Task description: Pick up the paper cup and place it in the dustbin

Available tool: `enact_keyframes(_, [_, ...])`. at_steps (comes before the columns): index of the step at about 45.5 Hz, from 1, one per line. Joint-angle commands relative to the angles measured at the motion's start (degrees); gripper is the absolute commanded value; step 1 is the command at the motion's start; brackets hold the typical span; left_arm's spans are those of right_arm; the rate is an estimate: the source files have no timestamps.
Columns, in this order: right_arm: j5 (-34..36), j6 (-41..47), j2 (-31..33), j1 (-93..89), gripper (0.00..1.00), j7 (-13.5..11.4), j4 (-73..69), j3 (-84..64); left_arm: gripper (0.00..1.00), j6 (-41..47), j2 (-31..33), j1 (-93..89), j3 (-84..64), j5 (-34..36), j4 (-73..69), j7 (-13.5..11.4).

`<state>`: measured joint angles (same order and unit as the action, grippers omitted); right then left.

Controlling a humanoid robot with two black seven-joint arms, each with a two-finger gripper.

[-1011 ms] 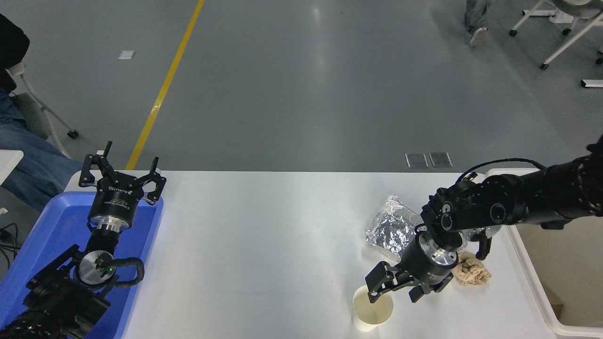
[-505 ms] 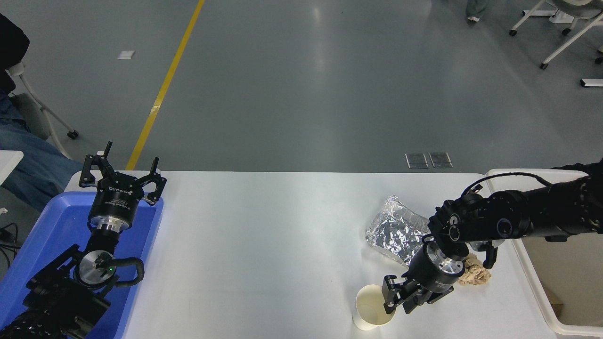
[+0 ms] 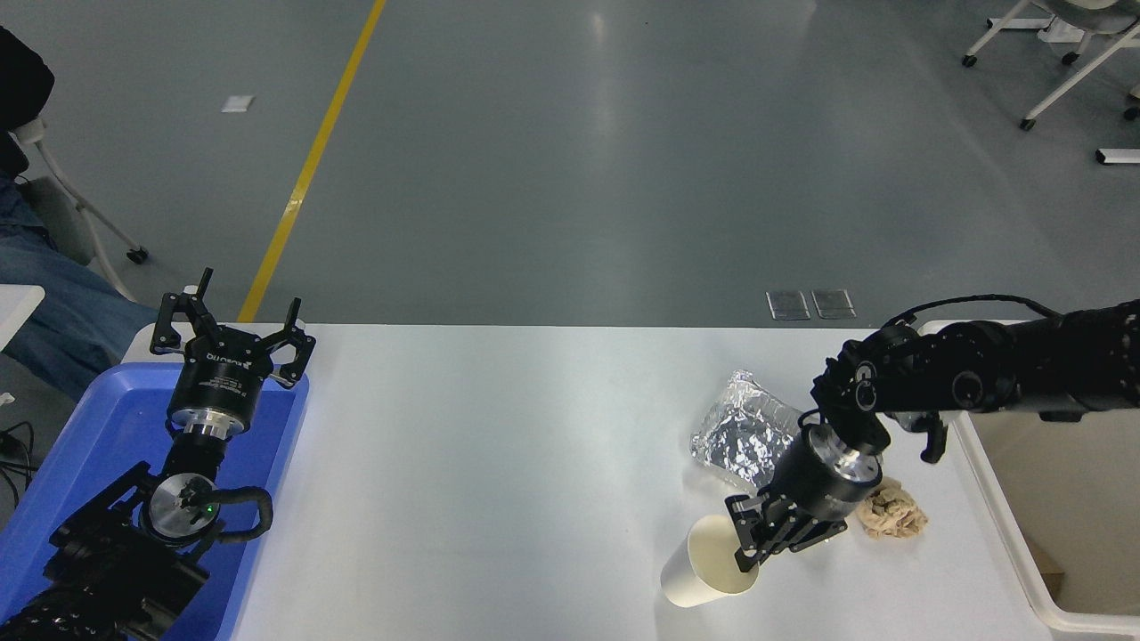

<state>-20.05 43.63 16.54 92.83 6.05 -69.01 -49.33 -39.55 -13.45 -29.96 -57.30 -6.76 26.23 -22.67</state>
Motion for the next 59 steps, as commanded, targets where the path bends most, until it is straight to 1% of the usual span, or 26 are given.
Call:
enact_keyframes(1, [6.5, 1.4, 1.9, 17.0, 0.00, -0.2, -5.8, -6.5, 1.00, 0.0, 0.0, 0.0, 0.0, 0.0, 0.0, 0.0])
enact_keyframes(8, [11.0, 1.4, 3.7, 32.1, 0.00, -0.1, -13.8, -12.8, 1.00, -0.1, 0.0, 0.0, 0.1, 0.1, 0.0, 0.0])
enact_keyframes(17, [11.3, 1.4, 3.9, 46.0, 0.00, 0.0, -19.0, -17.5, 1.00, -0.1, 0.0, -0.1, 0.1, 0.1, 0.0, 0.0])
enact_keyframes(27, [11.5, 1.4, 2.9, 52.2, 0.00, -0.1, -20.5, -17.6, 1.00, -0.1, 0.0, -0.1, 0.1, 0.1, 0.0, 0.0])
enact_keyframes(34, [11.6, 1.4, 1.7, 53.1, 0.00, 0.0, -20.6, -17.6, 1.00, -0.1, 0.0, -0.1, 0.1, 0.1, 0.0, 0.0])
enact_keyframes(43, [11.5, 1.4, 2.2, 53.3, 0.00, 0.0, -20.6, -17.7, 1.00, -0.1, 0.0, -0.1, 0.1, 0.1, 0.0, 0.0])
enact_keyframes(49, [10.7, 1.4, 5.3, 53.2, 0.00, -0.1, -20.1, -18.3, 1.00, -0.1, 0.0, -0.1, 0.1, 0.1, 0.0, 0.0])
enact_keyframes(54, [9.5, 1.4, 8.8, 53.2, 0.00, -0.1, -19.8, -22.0, 1.00, -0.1, 0.0, -0.1, 0.1, 0.1, 0.0, 0.0])
enact_keyframes(57, [6.3, 1.4, 12.4, 53.2, 0.00, 0.0, -19.3, -25.2, 1.00, -0.1, 0.0, 0.0, 0.1, 0.1, 0.0, 0.0])
enact_keyframes(59, [2.7, 1.4, 15.9, 53.2, 0.00, 0.1, -18.4, -26.8, 1.00, -0.1, 0.0, 0.0, 0.1, 0.1, 0.0, 0.0])
